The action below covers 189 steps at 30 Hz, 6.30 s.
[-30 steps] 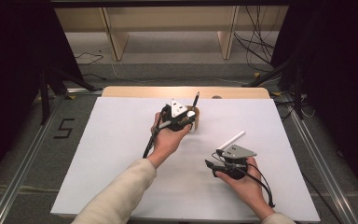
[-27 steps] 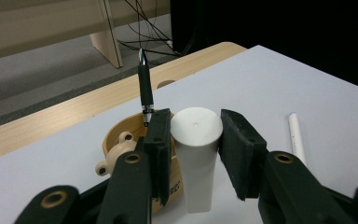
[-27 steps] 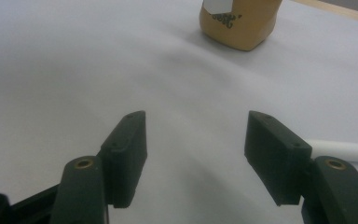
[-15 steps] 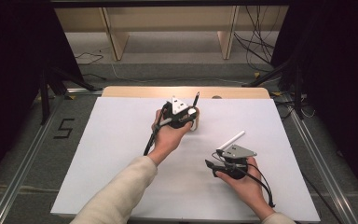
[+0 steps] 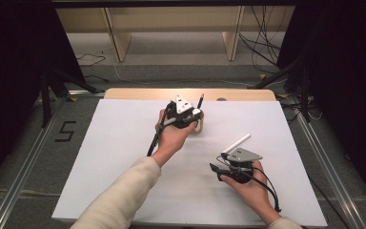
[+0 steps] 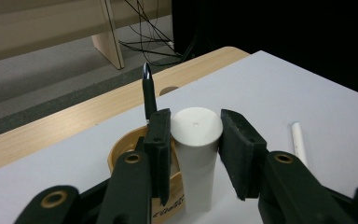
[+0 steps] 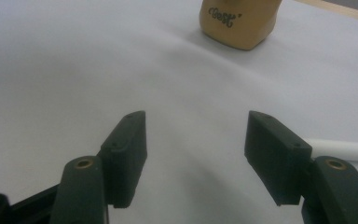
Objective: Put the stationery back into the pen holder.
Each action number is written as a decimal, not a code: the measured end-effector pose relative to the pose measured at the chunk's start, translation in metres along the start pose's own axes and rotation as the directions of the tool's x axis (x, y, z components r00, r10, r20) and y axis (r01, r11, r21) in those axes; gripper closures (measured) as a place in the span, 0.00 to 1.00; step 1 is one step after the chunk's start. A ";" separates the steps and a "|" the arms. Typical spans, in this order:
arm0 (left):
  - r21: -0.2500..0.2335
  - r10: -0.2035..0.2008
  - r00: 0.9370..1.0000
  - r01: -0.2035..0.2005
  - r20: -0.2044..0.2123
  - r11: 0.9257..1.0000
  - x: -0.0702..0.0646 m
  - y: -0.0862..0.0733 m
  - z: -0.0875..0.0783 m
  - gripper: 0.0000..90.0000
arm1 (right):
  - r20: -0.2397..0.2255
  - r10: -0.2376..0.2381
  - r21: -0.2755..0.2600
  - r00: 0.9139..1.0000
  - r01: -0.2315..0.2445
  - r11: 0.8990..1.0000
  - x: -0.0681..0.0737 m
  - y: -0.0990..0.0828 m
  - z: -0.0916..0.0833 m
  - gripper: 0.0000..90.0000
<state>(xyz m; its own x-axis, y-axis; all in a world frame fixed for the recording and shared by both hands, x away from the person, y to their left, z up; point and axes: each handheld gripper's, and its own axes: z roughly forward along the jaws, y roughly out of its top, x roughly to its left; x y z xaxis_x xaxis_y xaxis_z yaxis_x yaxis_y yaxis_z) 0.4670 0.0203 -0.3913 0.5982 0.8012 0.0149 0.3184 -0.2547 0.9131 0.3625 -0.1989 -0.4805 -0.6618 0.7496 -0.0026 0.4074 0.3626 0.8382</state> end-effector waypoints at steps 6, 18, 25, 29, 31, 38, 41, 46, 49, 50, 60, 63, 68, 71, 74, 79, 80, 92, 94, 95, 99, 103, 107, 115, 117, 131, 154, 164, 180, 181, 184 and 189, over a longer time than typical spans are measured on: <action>-0.001 -0.003 1.000 0.003 -0.002 1.000 0.000 0.001 0.001 0.72 | 0.002 0.003 0.000 1.000 -0.003 1.000 0.000 0.000 0.000 0.44; -0.014 -0.005 1.000 0.005 -0.002 1.000 0.000 0.007 0.000 0.72 | 0.003 0.002 0.000 1.000 -0.002 1.000 0.000 0.000 0.000 0.44; -0.034 -0.010 1.000 0.010 -0.015 0.999 0.003 0.013 0.000 0.72 | 0.003 0.003 0.000 1.000 -0.003 1.000 0.000 0.000 0.000 0.44; -0.053 -0.016 0.999 0.015 -0.029 0.998 0.005 0.013 0.000 0.72 | 0.002 0.001 0.004 1.000 -0.001 1.000 0.000 0.000 0.000 0.44; -0.060 -0.013 0.999 0.011 -0.040 0.998 0.006 0.013 0.001 0.72 | 0.003 0.001 -0.001 1.000 -0.001 1.000 0.000 -0.001 0.000 0.44; -0.081 0.007 0.998 -0.013 -0.070 0.997 0.006 0.011 0.008 0.72 | 0.003 0.002 -0.001 1.000 -0.002 1.000 0.000 -0.001 0.001 0.44; -0.076 0.015 0.997 -0.020 -0.075 0.997 0.005 0.010 0.013 0.72 | 0.000 0.002 0.004 1.000 -0.002 1.000 0.000 0.000 0.000 0.44; -0.074 0.025 0.997 -0.031 -0.079 0.997 0.005 0.007 0.018 0.72 | 0.001 0.003 0.003 1.000 -0.003 1.000 -0.001 0.000 -0.001 0.44; -0.067 0.031 0.996 -0.037 -0.087 0.997 0.006 0.005 0.021 0.72 | 0.001 0.003 0.002 1.000 -0.003 1.000 -0.001 -0.001 0.000 0.44; -0.064 0.033 0.995 -0.039 -0.089 0.997 0.007 0.005 0.022 0.72 | 0.001 0.003 0.001 1.000 -0.003 1.000 -0.001 -0.001 0.000 0.44; -0.037 0.024 0.998 -0.026 -0.057 0.999 0.007 -0.002 0.024 0.55 | 0.007 0.009 -0.002 1.000 -0.009 1.000 -0.003 -0.001 -0.002 0.43; -0.045 0.029 0.998 -0.032 -0.059 0.998 0.007 -0.003 0.016 0.48 | 0.014 0.016 -0.004 1.000 -0.016 1.000 -0.006 -0.001 -0.004 0.43; -0.053 0.033 0.999 -0.035 -0.033 0.998 0.001 -0.011 -0.001 0.46 | 0.036 0.041 -0.010 0.998 -0.041 0.999 -0.014 -0.002 -0.009 0.42; -0.063 0.031 1.000 -0.031 -0.005 0.997 -0.005 -0.020 -0.011 0.46 | 0.059 0.059 -0.018 0.996 -0.058 0.998 -0.022 -0.002 -0.013 0.42; -0.063 0.027 0.999 -0.025 0.030 0.998 -0.011 -0.030 -0.017 0.47 | 0.082 0.077 -0.016 0.994 -0.076 0.997 -0.030 -0.003 -0.017 0.42; -0.042 0.025 0.996 -0.022 0.081 0.999 -0.022 -0.049 -0.020 0.47 | 0.107 0.097 -0.014 0.990 -0.096 0.995 -0.039 -0.005 -0.020 0.42; -0.032 0.022 0.995 -0.019 0.096 0.999 -0.025 -0.053 -0.019 0.48 | 0.113 0.098 -0.014 0.989 -0.098 0.995 -0.041 -0.005 -0.020 0.42; 0.036 0.066 0.985 -0.073 0.162 0.997 -0.053 -0.077 0.008 0.50 | 0.160 0.138 -0.008 0.977 -0.139 0.990 -0.053 -0.009 -0.023 0.40; 0.043 0.070 0.983 -0.078 0.168 0.996 -0.057 -0.077 0.015 0.50 | 0.170 0.140 -0.008 0.976 -0.140 0.990 -0.055 -0.009 -0.024 0.40; 0.048 0.072 0.983 -0.081 0.172 0.996 -0.059 -0.077 0.018 0.51 | 0.175 0.144 -0.007 0.974 -0.145 0.989 -0.055 -0.009 -0.025 0.40; 0.051 0.087 0.980 -0.097 0.178 0.994 -0.065 -0.074 0.030 0.52 | 0.195 0.151 -0.008 0.969 -0.153 0.988 -0.059 -0.010 -0.027 0.40; 0.069 0.100 0.978 -0.114 0.181 0.991 -0.069 -0.071 0.042 0.53 | 0.217 0.164 -0.010 0.962 -0.166 0.986 -0.063 -0.011 -0.029 0.40; 0.084 0.103 0.978 -0.120 0.182 0.989 -0.071 -0.068 0.053 0.54 | 0.238 0.173 -0.014 0.956 -0.175 0.984 -0.068 -0.012 -0.031 0.40; 0.115 0.096 0.977 -0.119 0.188 0.986 -0.076 -0.069 0.069 0.57 | 0.258 0.188 -0.015 0.948 -0.191 0.982 -0.072 -0.013 -0.033 0.40; 0.123 0.093 0.977 -0.118 0.193 0.985 -0.077 -0.070 0.071 0.57 | 0.259 0.190 -0.017 0.947 -0.193 0.981 -0.072 -0.013 -0.033 0.40; 0.142 0.069 0.967 -0.106 0.247 0.984 -0.090 -0.070 0.078 0.60 | 0.264 0.195 -0.014 0.945 -0.199 0.980 -0.072 -0.013 -0.033 0.40; 0.217 0.053 0.960 -0.116 0.275 0.969 -0.095 -0.076 0.087 0.66 | 0.262 0.199 -0.017 0.944 -0.202 0.979 -0.073 -0.014 -0.033 0.41; 0.232 0.059 0.962 -0.124 0.268 0.965 -0.094 -0.075 0.089 0.72 | 0.261 0.196 -0.018 0.945 -0.198 0.980 -0.073 -0.013 -0.033 0.41; 0.255 0.082 0.966 -0.146 0.247 0.956 -0.098 -0.073 0.087 0.86 | 0.260 0.196 -0.017 0.945 -0.199 0.980 -0.073 -0.013 -0.033 0.41; 0.255 0.083 0.966 -0.147 0.245 0.956 -0.098 -0.073 0.087 0.86 | 0.260 0.197 -0.017 0.945 -0.199 0.980 -0.073 -0.013 -0.033 0.41; 0.255 0.088 0.966 -0.151 0.241 0.955 -0.099 -0.073 0.087 0.87 | 0.262 0.197 -0.018 0.945 -0.199 0.980 -0.072 -0.013 -0.033 0.41; 0.255 0.082 0.969 -0.143 0.234 0.956 -0.099 -0.073 0.087 0.87 | 0.260 0.198 -0.016 0.945 -0.201 0.980 -0.072 -0.013 -0.033 0.41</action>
<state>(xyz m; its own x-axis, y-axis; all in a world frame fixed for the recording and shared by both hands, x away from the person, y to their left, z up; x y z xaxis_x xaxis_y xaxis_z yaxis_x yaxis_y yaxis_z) 0.4481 -0.0877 -0.4948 0.7778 0.6285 -0.0059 0.4065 -0.4958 0.7674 0.3841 -0.2764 -0.4735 -0.3810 0.9243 0.0212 0.5218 0.1960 0.8303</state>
